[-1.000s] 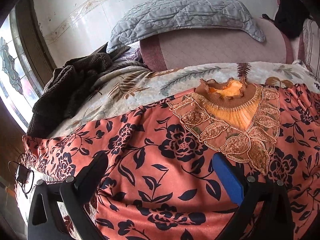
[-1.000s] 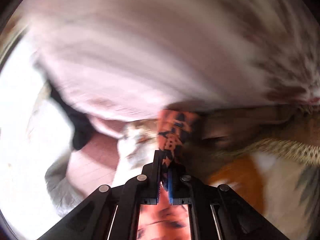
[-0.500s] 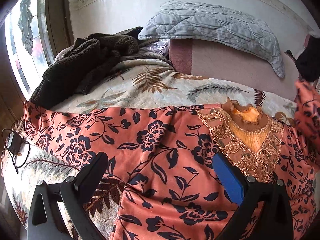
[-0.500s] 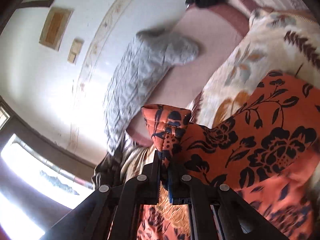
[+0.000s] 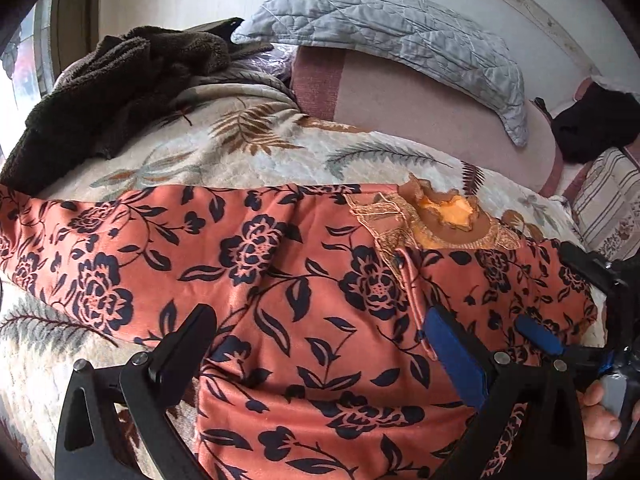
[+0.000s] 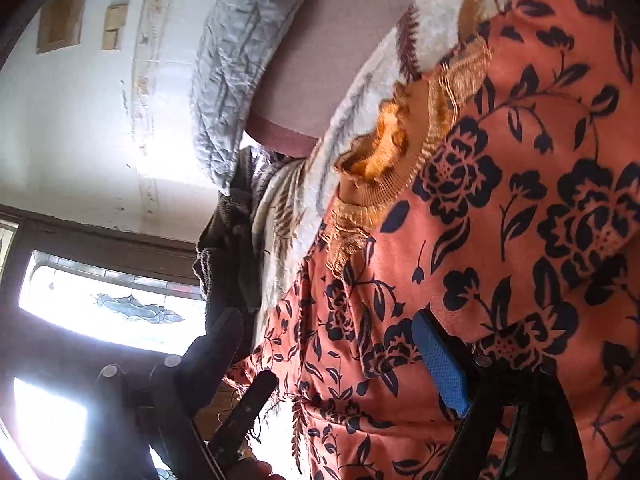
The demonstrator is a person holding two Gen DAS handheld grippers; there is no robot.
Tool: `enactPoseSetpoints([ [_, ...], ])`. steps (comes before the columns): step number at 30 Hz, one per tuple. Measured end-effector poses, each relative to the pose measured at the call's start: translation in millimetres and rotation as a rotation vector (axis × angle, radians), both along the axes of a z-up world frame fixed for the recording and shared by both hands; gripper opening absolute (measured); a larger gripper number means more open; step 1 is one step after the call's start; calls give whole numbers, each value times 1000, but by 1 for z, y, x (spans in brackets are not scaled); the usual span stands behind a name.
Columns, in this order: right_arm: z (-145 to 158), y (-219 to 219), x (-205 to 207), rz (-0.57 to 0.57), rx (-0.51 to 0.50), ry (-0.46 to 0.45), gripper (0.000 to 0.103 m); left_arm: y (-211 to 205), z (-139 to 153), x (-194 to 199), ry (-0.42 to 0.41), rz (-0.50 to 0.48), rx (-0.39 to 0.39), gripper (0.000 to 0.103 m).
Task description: Fold small clothes
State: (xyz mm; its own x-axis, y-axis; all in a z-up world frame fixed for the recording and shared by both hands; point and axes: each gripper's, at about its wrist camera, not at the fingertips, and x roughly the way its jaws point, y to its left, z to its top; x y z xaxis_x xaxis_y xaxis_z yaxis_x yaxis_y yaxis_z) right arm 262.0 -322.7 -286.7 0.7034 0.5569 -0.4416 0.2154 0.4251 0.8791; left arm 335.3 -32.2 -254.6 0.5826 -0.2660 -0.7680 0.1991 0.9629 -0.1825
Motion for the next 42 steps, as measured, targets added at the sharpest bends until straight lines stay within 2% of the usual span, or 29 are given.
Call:
enactPoseSetpoints([
  [3,36,-25,-12,-83,-73,-58,80,-14,-3,-3,-1,-59,-19,102],
  [5,53,-45,-17,-136,-166,-51,58,-27,-6,-6,9,-122,-40,94],
  [6,56,-55,-20,-160,-202,-38,50,-34,-9,-7,19,-151,-43,86],
  [7,58,-63,-19,-180,-221,-25,37,-42,-13,-7,31,-177,-45,76],
  [9,57,-82,-21,-220,-236,1,37,-57,-23,-6,68,-221,-45,59],
  [10,55,-91,-23,-239,-230,9,37,-63,-29,-5,91,-234,-47,57],
  [13,56,-111,-24,-255,-196,19,37,-76,-42,2,150,-265,-93,57],
  [17,62,-133,-29,-317,-303,39,37,-89,-56,6,204,-297,-131,54],
  [18,63,-141,-32,-342,-328,46,37,-89,-57,6,201,-291,-130,43],
  [19,64,-148,-34,-363,-341,46,37,-88,-57,7,194,-285,-129,27],
  [21,64,-163,-40,-410,-345,50,37,-82,-56,12,202,-271,-170,12],
  [22,65,-170,-44,-434,-346,50,37,-76,-55,15,208,-262,-217,9],
  [24,64,-180,-48,-473,-356,64,37,-64,-49,17,197,-243,-302,8],
  [27,58,-186,-47,-482,-339,87,37,-49,-31,20,161,-221,-314,7],
  [31,57,-179,-41,-450,-352,98,38,-23,-3,22,81,-163,-260,7],
  [34,59,-169,-34,-417,-369,77,38,3,7,28,39,-98,-176,6],
  [39,51,-142,-11,-302,-386,91,38,46,-2,41,63,50,-81,4],
  [42,41,-121,4,-214,-409,125,38,61,-5,42,61,94,-85,4],
])
